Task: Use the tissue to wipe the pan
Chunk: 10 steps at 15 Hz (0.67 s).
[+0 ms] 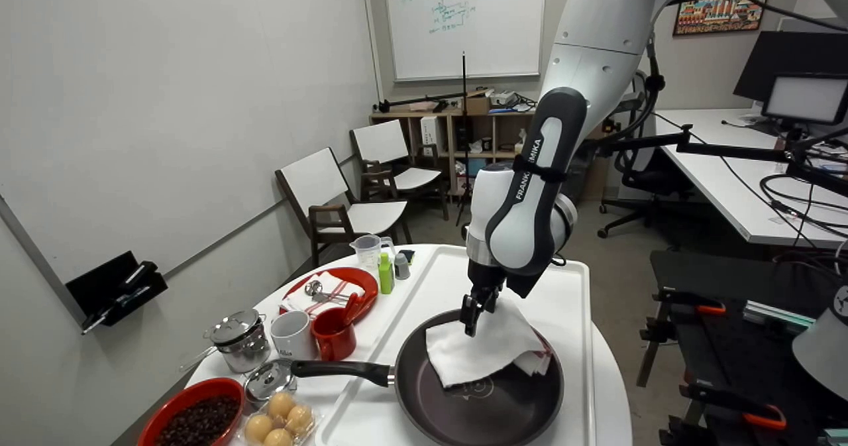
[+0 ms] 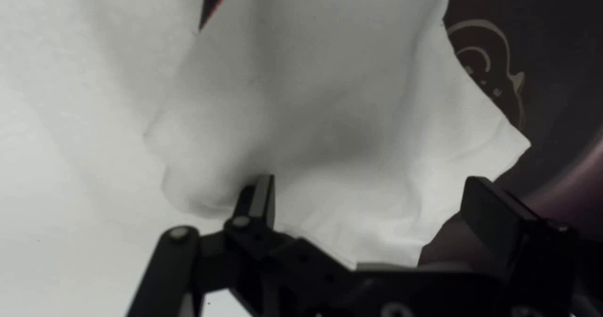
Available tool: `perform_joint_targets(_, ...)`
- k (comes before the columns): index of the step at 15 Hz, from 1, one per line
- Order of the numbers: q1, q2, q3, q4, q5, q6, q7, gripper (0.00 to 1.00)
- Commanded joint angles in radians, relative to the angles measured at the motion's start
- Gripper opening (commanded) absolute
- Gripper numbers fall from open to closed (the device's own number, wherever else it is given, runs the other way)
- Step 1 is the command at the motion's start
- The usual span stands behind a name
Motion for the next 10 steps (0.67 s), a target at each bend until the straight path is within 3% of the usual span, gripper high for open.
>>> perform_joint_targets(1,0.098,0.055,-0.088,0.067,-0.012,-0.084,0.054,1.00)
perform_joint_targets(8,0.224,0.109,-0.182,0.134,-0.023,-0.181,0.119,1.00)
perform_joint_targets(9,0.231,0.118,-0.189,0.145,-0.026,-0.193,0.121,0.75)
perform_joint_targets(10,0.236,0.125,-0.194,0.154,-0.026,-0.198,0.124,0.74)
